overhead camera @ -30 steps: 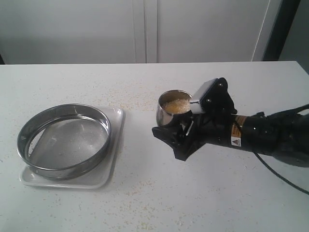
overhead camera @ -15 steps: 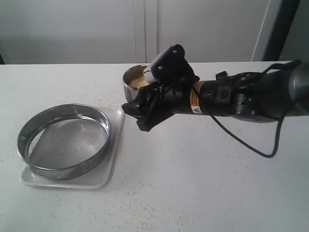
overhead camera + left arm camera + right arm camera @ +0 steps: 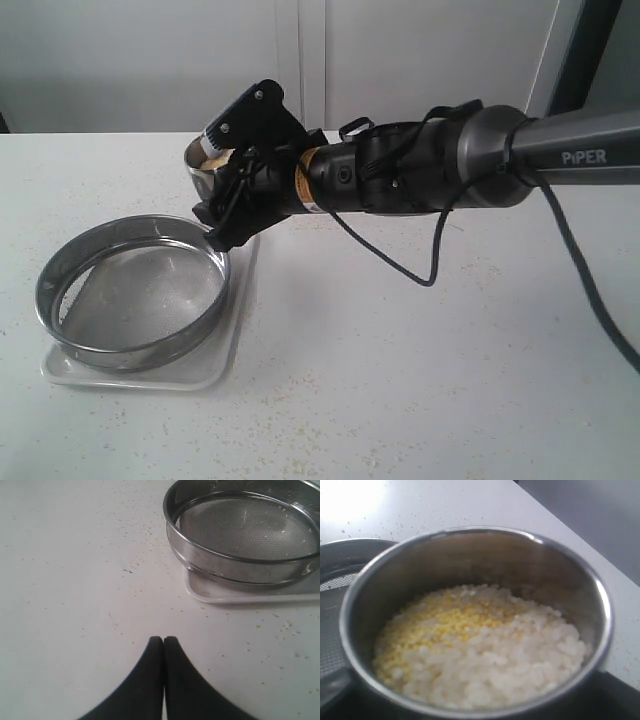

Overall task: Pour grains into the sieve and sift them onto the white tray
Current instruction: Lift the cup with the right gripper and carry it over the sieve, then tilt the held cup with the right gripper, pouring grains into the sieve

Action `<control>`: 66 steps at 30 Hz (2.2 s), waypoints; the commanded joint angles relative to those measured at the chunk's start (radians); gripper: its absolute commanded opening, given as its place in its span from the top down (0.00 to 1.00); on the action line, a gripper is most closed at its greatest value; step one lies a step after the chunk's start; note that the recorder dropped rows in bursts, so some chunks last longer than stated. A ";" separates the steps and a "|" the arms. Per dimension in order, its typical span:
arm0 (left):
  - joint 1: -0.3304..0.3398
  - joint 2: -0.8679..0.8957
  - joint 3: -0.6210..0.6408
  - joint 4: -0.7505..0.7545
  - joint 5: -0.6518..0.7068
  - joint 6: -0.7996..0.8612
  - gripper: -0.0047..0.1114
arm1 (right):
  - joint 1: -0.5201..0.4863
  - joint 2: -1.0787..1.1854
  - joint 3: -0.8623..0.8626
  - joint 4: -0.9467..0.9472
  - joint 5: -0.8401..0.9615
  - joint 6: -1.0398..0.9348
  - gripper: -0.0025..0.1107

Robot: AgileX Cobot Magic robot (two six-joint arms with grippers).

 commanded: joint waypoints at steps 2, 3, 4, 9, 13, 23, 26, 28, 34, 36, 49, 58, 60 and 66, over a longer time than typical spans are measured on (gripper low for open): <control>0.001 -0.005 0.006 -0.009 0.013 -0.002 0.96 | 0.012 0.029 -0.067 -0.040 0.046 0.087 0.98; 0.001 -0.005 0.006 -0.009 0.013 -0.002 0.96 | 0.017 0.034 -0.077 -0.056 0.064 0.090 0.98; 0.001 -0.005 0.006 -0.009 0.013 -0.002 0.96 | 0.023 0.036 -0.086 -0.065 0.078 0.092 0.98; 0.001 -0.005 0.006 -0.009 0.013 -0.002 0.96 | 0.054 0.048 -0.102 -0.125 0.156 0.092 0.98; 0.001 -0.005 0.006 -0.009 0.013 -0.002 0.96 | 0.070 0.048 -0.117 -0.152 0.227 0.092 0.98; 0.001 -0.005 0.006 -0.009 0.013 -0.002 0.96 | 0.079 0.092 -0.148 -0.221 0.275 0.073 0.98; 0.001 -0.005 0.006 -0.009 0.013 -0.002 0.96 | 0.084 0.107 -0.148 -0.259 0.275 0.072 0.98; 0.001 -0.005 0.006 -0.009 0.013 -0.002 0.96 | 0.091 0.115 -0.148 -0.297 0.281 0.069 0.98; 0.001 -0.005 0.006 -0.009 0.013 -0.002 0.96 | 0.126 0.130 -0.187 -0.332 0.337 0.035 0.98; 0.001 -0.005 0.006 -0.009 0.013 -0.002 0.96 | 0.137 0.130 -0.196 -0.332 0.351 -0.003 0.98; 0.001 -0.005 0.006 -0.009 0.013 -0.002 0.96 | 0.166 0.130 -0.200 -0.332 0.456 -0.180 0.98; 0.001 -0.005 0.006 -0.009 0.013 -0.002 0.96 | 0.166 0.130 -0.201 -0.332 0.453 -0.350 0.98; 0.001 -0.005 0.006 -0.009 0.013 -0.002 0.96 | 0.166 0.130 -0.201 -0.332 0.453 -0.378 0.98; 0.001 -0.005 0.006 -0.009 0.013 -0.002 0.96 | 0.190 0.143 -0.203 -0.335 0.504 -0.432 0.98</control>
